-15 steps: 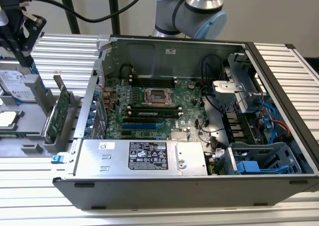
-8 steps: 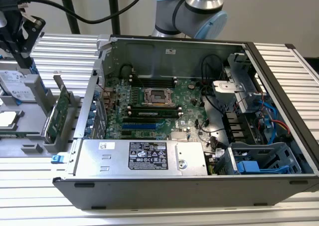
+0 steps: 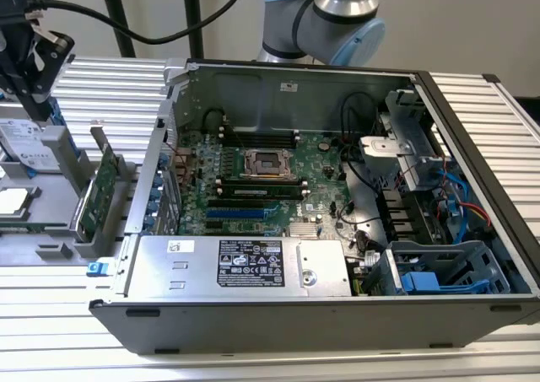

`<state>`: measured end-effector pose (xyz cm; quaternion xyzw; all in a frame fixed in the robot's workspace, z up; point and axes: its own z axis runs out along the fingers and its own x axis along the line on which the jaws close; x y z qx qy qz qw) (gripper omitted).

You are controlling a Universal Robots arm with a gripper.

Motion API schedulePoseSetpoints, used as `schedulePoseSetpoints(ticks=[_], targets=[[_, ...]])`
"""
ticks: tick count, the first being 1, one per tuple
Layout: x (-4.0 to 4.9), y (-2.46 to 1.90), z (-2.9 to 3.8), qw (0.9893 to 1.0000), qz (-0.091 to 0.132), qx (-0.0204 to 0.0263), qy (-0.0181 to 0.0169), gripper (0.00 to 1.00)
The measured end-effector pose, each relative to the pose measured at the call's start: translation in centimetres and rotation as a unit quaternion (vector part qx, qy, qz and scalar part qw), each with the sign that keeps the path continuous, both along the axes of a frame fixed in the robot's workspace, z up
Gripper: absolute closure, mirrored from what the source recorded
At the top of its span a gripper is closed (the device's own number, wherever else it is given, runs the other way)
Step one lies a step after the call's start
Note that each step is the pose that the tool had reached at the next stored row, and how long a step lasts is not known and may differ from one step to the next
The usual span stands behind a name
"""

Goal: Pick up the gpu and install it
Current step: 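Reach for the gpu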

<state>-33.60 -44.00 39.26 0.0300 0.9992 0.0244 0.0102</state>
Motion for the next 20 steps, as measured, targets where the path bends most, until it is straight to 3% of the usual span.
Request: schedulePoseSetpoints(ticks=[11, 20], targets=[[0.00, -1.16, 0.00, 1.0000, 0.000, 0.0000, 0.0000, 1.00], [0.00, -1.85, 0.00, 1.0000, 0.000, 0.0000, 0.0000, 1.00]])
